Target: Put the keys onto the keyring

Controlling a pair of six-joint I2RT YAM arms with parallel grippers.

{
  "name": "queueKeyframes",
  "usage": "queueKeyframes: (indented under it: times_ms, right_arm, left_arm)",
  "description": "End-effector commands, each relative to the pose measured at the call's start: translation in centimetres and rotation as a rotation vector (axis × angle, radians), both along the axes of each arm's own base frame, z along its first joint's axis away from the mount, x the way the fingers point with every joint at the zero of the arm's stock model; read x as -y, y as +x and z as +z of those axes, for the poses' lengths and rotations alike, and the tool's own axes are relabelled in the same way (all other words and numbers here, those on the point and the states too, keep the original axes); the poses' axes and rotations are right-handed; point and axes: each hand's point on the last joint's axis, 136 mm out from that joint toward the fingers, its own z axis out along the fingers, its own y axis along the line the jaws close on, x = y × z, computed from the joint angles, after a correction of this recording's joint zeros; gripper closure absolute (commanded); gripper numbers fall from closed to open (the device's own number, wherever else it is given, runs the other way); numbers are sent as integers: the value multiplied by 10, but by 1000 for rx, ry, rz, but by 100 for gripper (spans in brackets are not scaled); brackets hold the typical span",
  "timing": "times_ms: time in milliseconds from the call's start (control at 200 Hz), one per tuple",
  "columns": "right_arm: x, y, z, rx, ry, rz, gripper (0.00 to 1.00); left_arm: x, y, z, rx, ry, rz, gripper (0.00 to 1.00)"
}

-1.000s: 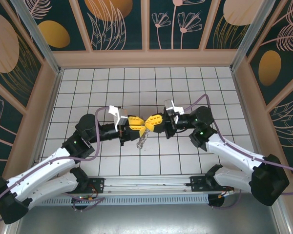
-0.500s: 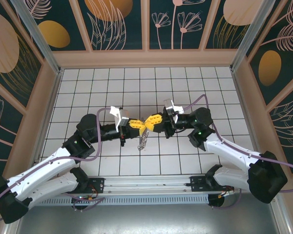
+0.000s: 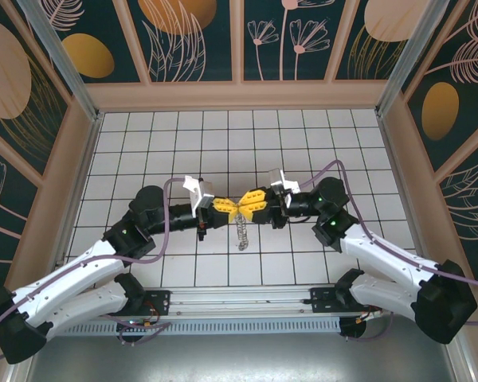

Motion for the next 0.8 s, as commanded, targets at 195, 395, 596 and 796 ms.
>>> queueKeyframes:
  times_ms: [195,395,596,796]
  right_arm:
    - [7,9,-16,46,-111,-137,68]
    - [20,22,-13,64,-171,-284,58]
    - [18,33,-16,53,-254,-319,58]
    - [10,36,-27,44,-333,-286,60]
  left_arm:
    - [-1,21,-7,21,116,90,100]
    - [-4,22,-21,8,214,92,100]
    - [-7,18,-32,-2,316,63,100]
    - [-6,16,-37,-7,361,39,100]
